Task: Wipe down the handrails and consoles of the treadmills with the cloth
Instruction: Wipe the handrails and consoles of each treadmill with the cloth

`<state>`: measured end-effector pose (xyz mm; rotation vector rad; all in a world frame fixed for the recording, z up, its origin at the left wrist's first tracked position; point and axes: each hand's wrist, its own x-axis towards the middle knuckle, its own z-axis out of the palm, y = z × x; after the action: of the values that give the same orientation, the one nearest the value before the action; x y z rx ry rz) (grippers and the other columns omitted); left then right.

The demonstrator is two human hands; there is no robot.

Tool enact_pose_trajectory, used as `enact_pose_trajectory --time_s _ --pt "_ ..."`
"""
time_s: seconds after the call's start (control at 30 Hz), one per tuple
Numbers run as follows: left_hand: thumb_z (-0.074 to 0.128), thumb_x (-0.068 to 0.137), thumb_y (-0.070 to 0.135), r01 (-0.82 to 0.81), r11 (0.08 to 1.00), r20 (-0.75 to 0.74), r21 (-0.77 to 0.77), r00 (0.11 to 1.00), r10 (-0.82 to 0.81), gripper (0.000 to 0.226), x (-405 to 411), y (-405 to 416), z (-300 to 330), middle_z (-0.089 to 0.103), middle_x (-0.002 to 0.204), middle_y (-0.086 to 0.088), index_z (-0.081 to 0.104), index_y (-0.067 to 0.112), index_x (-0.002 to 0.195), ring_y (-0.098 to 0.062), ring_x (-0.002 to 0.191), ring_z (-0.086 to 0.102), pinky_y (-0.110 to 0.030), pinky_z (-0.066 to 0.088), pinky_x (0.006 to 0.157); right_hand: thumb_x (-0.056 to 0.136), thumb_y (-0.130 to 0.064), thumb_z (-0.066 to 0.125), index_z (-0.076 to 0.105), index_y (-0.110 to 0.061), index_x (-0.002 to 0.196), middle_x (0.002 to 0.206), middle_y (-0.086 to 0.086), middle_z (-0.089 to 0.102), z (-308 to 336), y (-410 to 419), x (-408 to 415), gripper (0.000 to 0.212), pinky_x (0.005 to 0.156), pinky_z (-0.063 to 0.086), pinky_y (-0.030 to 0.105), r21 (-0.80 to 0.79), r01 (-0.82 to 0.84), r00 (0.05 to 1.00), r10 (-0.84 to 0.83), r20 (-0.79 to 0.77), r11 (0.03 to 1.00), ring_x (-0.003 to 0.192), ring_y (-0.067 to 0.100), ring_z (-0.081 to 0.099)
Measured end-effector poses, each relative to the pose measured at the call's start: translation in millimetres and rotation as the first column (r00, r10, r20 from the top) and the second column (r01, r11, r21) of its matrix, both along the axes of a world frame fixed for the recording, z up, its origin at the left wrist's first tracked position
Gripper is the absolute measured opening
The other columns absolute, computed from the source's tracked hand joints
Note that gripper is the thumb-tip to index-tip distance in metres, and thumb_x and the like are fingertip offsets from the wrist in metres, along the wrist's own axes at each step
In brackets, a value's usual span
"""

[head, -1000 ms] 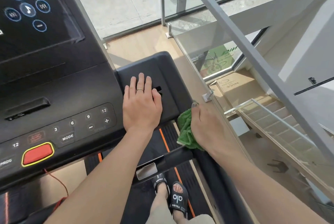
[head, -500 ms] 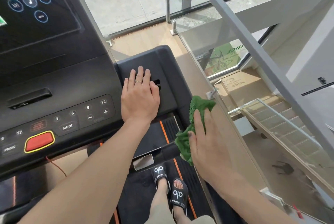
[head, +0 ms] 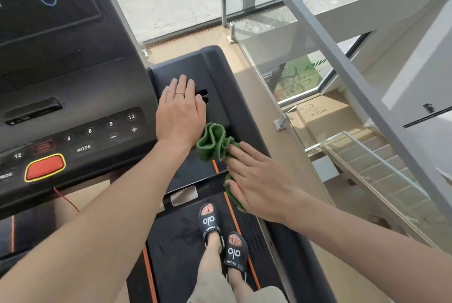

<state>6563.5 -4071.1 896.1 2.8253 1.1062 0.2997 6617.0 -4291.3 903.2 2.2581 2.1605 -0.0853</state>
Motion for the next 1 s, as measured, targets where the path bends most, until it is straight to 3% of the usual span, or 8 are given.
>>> enact_pose_trajectory --time_s 0.17,0.27,0.4,0.5,0.6,0.7,0.87,1.0 --pt "0.041 0.102 0.02 0.211 0.976 0.16 0.06 0.963 -0.218 0.036 -46.1 -60.3 1.6 0.062 0.13 -0.01 0.061 0.005 0.128 -0.028 0.119 0.057 -0.042 0.042 0.105 0.107 -0.034 0.027 0.066 -0.005 0.126 0.131 0.01 0.064 3.9 8.3 1.7 0.053 0.126 0.011 0.043 -0.059 0.008 1.0 -0.007 0.024 0.998 0.14 0.031 0.043" --pt "0.041 0.099 0.02 0.08 0.996 0.186 -0.036 0.98 -0.072 0.02 -80.9 -85.5 -13.3 0.057 0.102 -0.004 0.059 0.011 0.103 -0.026 0.089 0.053 -0.039 0.042 0.079 0.104 -0.035 0.026 0.066 -0.015 0.101 0.1 0.002 0.069 0.3 33.6 11.0 0.045 0.125 0.012 0.045 -0.039 0.006 0.999 -0.004 0.038 0.999 0.115 0.026 0.057" --pt "0.026 0.102 0.033 -0.023 0.989 0.075 -0.147 0.997 0.035 0.032 -90.6 -87.5 -21.5 0.053 0.085 0.0 0.051 0.017 0.089 -0.024 0.075 0.052 -0.041 0.042 0.07 0.104 -0.031 0.024 0.067 -0.017 0.07 0.067 -0.002 0.065 -5.1 45.1 7.7 0.056 0.125 0.013 0.046 0.002 -0.023 0.999 0.023 0.03 1.0 0.085 0.023 0.06" --pt "0.02 0.102 0.041 -0.063 0.974 0.033 -0.217 0.997 0.072 0.039 -89.2 -90.1 -20.7 0.055 0.08 0.0 0.046 0.02 0.082 -0.028 0.07 0.056 -0.043 0.046 0.065 0.106 -0.029 0.028 0.07 -0.011 0.11 0.109 0.007 0.071 -13.3 8.2 -3.9 0.046 0.124 0.018 0.047 0.05 0.059 0.998 -0.06 0.017 0.997 0.126 0.028 0.055" --pt "0.02 0.101 0.041 -0.062 0.977 0.032 -0.202 0.997 0.069 0.038 -91.7 -94.1 -19.3 0.056 0.077 -0.001 0.043 0.021 0.078 -0.03 0.07 0.058 -0.041 0.044 0.06 0.106 -0.03 0.032 0.035 -0.01 0.156 0.162 0.006 0.034 -11.8 -46.2 -33.5 0.053 0.124 0.019 0.047 0.073 0.233 0.972 -0.231 -0.037 0.97 0.154 0.027 0.018" --pt "0.023 0.102 0.04 -0.073 0.979 0.003 -0.192 0.997 0.075 0.041 -90.7 -95.0 -19.8 0.055 0.075 0.001 0.045 0.018 0.076 -0.029 0.069 0.057 -0.039 0.041 0.058 0.106 -0.03 0.032 0.023 -0.009 0.159 0.167 0.008 0.019 -12.6 -97.4 -70.1 0.058 0.124 0.018 0.049 0.024 0.269 0.963 -0.268 -0.03 0.963 0.156 0.03 0.007" --pt "0.031 0.104 0.037 -0.112 0.972 -0.045 -0.206 0.993 0.105 0.045 -91.5 -97.7 -20.5 0.053 0.066 0.001 0.048 0.015 0.068 -0.029 0.062 0.051 -0.036 0.039 0.06 0.103 -0.028 0.038 0.038 -0.012 0.154 0.159 0.006 0.039 -16.9 -81.1 -59.4 0.054 0.124 0.02 0.047 0.013 0.303 0.951 -0.302 -0.063 0.953 0.149 0.031 0.031" --pt "0.029 0.103 0.037 -0.131 0.966 -0.065 -0.222 0.991 0.119 0.05 -92.5 -98.1 -20.2 0.052 0.061 0.0 0.049 0.012 0.064 -0.031 0.059 0.048 -0.038 0.043 0.062 0.105 -0.03 0.031 0.018 -0.015 0.161 0.167 0.001 0.02 -19.1 -16.5 -26.5 0.06 0.126 0.012 0.043 0.049 0.451 0.886 -0.441 -0.145 0.891 0.156 0.026 0.009"
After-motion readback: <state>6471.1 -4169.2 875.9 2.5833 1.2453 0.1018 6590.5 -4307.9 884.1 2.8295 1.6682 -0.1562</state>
